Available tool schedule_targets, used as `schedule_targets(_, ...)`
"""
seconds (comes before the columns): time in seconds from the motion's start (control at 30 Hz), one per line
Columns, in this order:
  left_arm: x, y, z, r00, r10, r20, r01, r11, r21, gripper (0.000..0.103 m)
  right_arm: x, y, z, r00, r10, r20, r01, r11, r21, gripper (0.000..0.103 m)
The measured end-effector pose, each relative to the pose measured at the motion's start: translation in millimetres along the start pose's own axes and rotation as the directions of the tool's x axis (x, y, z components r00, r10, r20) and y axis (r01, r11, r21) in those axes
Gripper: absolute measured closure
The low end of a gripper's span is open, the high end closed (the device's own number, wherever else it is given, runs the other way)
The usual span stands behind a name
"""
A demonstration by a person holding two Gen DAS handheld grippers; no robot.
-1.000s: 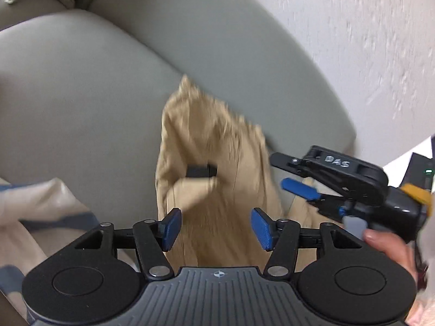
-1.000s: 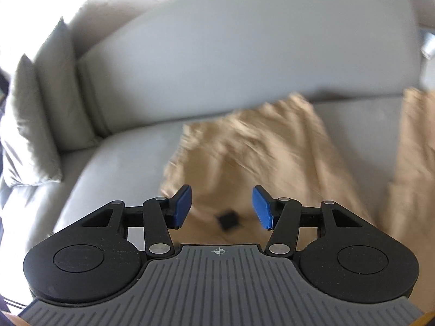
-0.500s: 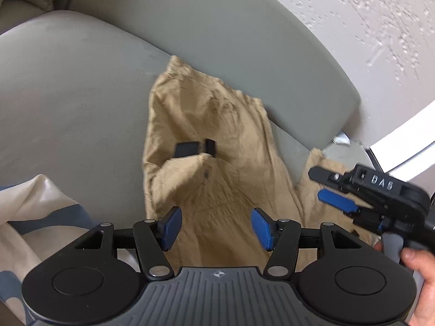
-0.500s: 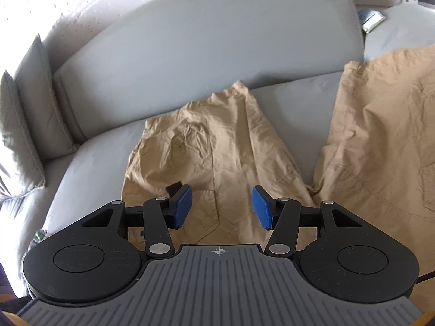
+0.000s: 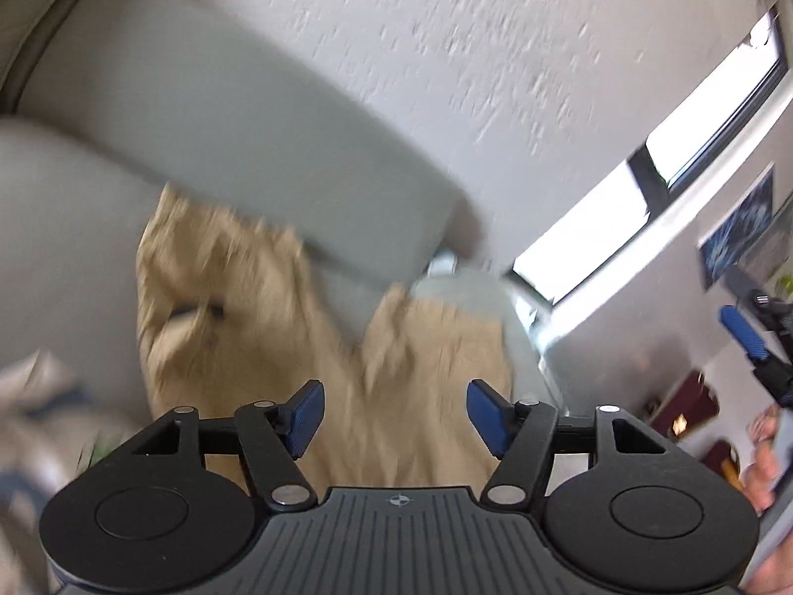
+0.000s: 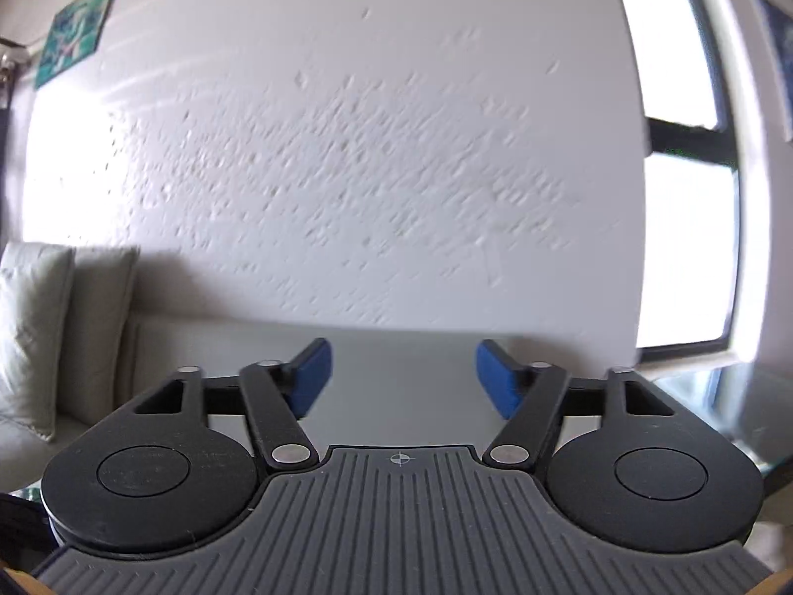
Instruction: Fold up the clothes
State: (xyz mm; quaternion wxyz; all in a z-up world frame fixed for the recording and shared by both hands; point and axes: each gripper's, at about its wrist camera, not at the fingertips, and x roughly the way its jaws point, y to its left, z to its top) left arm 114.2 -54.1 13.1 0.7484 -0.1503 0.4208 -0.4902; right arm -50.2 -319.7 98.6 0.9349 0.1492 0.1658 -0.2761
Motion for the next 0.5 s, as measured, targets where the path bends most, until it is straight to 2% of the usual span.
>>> schedule_targets(0.07, 7.8, 7.7, -14.8, 0.993, 0.108, -0.056, -0.109, 0.994, -0.014, 0.046, -10.8, -17.6, -10.3, 0.998, -0.008, -0.060, 0.012, 0.998, 0.068, 0.027)
schedule_targets(0.13, 29.9, 18.2, -27.3, 0.974, 0.206, -0.090, -0.208, 0.978, -0.007, 0.052, -21.5, -35.2, -20.6, 0.993, -0.011, -0.120, 0.027, 0.991, 0.135, 0.025)
schedule_targets(0.17, 45.1, 24.2, -31.3, 0.971, 0.210, -0.116, -0.211, 0.977, 0.006, 0.060, -26.9, -44.0, -25.7, 0.989, -0.011, -0.149, 0.036, 0.985, 0.167, 0.023)
schedule_targets(0.2, 59.1, 28.5, -33.9, 0.970, 0.194, -0.146, -0.192, 0.981, 0.026, 0.073, -32.3, -52.8, -30.8, 0.984, -0.010, -0.179, 0.047, 0.979, 0.200, 0.023)
schedule_targets(0.23, 69.6, 29.2, -36.5, 0.972, 0.165, -0.167, -0.157, 0.986, 0.059, 0.078, -37.7, -61.6, -36.0, 0.978, -0.008, -0.209, 0.058, 0.971, 0.231, 0.024)
schedule_targets(0.27, 77.8, 27.9, -39.0, 0.975, 0.132, -0.181, -0.116, 0.989, 0.096, 0.080, -43.1, -70.4, -41.1, 0.971, -0.005, -0.238, 0.070, 0.962, 0.262, 0.026)
schedule_targets(0.33, 87.4, 24.5, -44.3, 0.977, 0.083, -0.194, -0.052, 0.986, 0.160, 0.080, -26.8, -74.6, -73.7, 0.951, 0.030, -0.306, 0.069, 0.949, 0.307, 0.031)
schedule_targets(0.37, 90.3, 27.1, -46.5, 0.974, 0.108, -0.198, -0.075, 0.983, 0.165, 0.079, -18.9, -74.5, -88.5, 0.940, 0.057, -0.338, 0.061, 0.943, 0.327, 0.031)
schedule_targets(0.4, 91.6, 32.2, -48.5, 0.965, 0.162, -0.206, -0.132, 0.979, 0.153, 0.079, -11.4, -74.6, -99.2, 0.925, 0.079, -0.372, 0.057, 0.939, 0.340, 0.032)
schedule_targets(0.43, 94.5, 44.3, -49.7, 0.942, 0.249, -0.224, -0.229, 0.967, 0.113, 0.080, -7.7, -75.3, -104.0, 0.916, 0.090, -0.391, 0.055, 0.937, 0.345, 0.034)
schedule_targets(0.47, 98.5, 62.6, -50.2, 0.897, 0.358, -0.258, -0.358, 0.932, 0.050, 0.097, -4.3, -75.9, -108.1, 0.907, 0.101, -0.408, 0.053, 0.936, 0.349, 0.034)
schedule_targets(0.5, 96.6, 80.8, -51.4, 0.876, 0.395, -0.275, -0.418, 0.908, -0.029, 0.092, -1.0, -76.6, -112.2, 0.899, 0.111, -0.425, 0.051, 0.934, 0.353, 0.034)
